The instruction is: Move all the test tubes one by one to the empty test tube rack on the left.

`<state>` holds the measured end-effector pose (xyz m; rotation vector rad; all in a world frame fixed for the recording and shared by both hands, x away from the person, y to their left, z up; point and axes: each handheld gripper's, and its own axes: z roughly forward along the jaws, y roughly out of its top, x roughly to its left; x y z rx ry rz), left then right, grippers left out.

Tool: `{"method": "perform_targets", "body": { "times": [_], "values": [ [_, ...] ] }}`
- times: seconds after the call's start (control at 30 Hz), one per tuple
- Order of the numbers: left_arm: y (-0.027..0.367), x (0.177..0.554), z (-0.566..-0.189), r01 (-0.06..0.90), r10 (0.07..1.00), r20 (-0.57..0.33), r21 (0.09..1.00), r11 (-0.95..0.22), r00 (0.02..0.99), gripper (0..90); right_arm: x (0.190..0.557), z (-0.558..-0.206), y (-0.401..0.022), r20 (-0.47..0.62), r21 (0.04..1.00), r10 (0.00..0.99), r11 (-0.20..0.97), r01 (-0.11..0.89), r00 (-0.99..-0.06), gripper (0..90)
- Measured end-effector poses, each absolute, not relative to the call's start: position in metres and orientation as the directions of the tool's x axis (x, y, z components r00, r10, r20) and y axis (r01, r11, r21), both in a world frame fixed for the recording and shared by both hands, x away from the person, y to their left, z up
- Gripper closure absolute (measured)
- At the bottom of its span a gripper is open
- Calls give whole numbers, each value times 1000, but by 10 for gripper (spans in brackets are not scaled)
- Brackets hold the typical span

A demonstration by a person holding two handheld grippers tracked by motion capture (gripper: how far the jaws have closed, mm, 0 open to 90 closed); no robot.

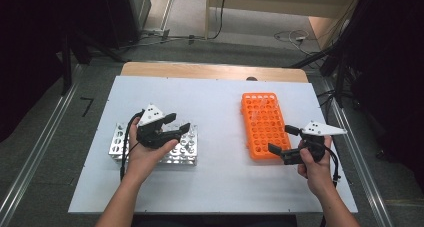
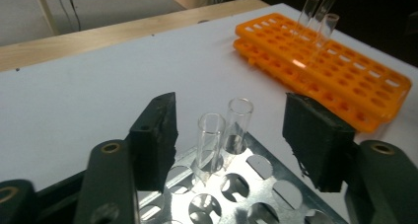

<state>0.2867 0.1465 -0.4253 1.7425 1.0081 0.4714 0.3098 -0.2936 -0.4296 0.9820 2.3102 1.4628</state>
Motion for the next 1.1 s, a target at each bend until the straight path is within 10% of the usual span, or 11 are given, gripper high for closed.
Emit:
{"method": "perform_targets", "body": {
  "times": [0.67,1.1],
  "values": [
    [142,249,-429,389,752,-177,914,-113,635,0,364,-436,-302,163,844,701,264,466,-694,0],
    [132,238,-434,392,730,-188,913,-118,657,0,401,-446,-300,184,817,767,228,529,-615,288]
  ]
}}
